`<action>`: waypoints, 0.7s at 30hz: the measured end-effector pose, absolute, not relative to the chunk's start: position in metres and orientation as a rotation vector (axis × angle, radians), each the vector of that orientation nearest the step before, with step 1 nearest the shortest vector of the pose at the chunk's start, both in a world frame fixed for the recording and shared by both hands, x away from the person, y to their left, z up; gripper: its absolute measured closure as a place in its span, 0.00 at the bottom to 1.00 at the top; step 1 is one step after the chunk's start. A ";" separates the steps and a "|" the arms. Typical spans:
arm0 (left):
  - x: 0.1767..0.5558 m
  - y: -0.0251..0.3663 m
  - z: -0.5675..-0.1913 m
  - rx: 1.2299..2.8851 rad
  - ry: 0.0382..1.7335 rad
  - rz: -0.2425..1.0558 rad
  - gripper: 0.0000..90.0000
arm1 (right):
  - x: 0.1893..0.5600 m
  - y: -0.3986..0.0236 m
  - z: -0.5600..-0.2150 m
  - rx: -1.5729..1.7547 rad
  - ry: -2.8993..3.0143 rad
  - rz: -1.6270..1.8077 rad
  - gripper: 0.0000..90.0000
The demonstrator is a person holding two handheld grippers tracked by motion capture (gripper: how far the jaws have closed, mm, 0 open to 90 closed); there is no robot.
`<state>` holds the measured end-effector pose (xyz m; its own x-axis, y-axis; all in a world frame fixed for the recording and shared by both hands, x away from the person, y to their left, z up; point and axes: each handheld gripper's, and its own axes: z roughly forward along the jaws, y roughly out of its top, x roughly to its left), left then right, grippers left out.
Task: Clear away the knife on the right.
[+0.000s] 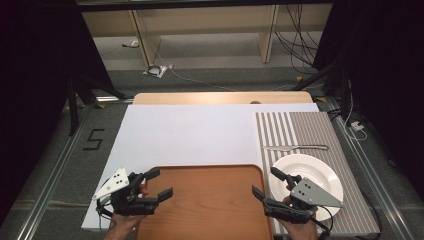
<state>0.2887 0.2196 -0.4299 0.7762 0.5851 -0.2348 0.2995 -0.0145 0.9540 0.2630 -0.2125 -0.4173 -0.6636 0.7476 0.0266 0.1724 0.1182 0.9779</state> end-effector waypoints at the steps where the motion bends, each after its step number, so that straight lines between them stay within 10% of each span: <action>1: 0.289 0.220 -0.430 1.612 0.721 0.261 0.17 | 0.263 -0.212 -0.417 0.887 1.922 1.574 0.25; 21: 0.289 0.220 -0.430 1.611 0.722 0.261 0.17 | 0.267 -0.220 -0.412 0.896 1.902 1.513 0.26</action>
<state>0.2889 0.2199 -0.4301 0.7758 0.5854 -0.2356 0.2998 -0.0134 0.9539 0.2665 -0.2205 -0.4120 -0.6303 0.7763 -0.0108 0.1642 0.1470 0.9754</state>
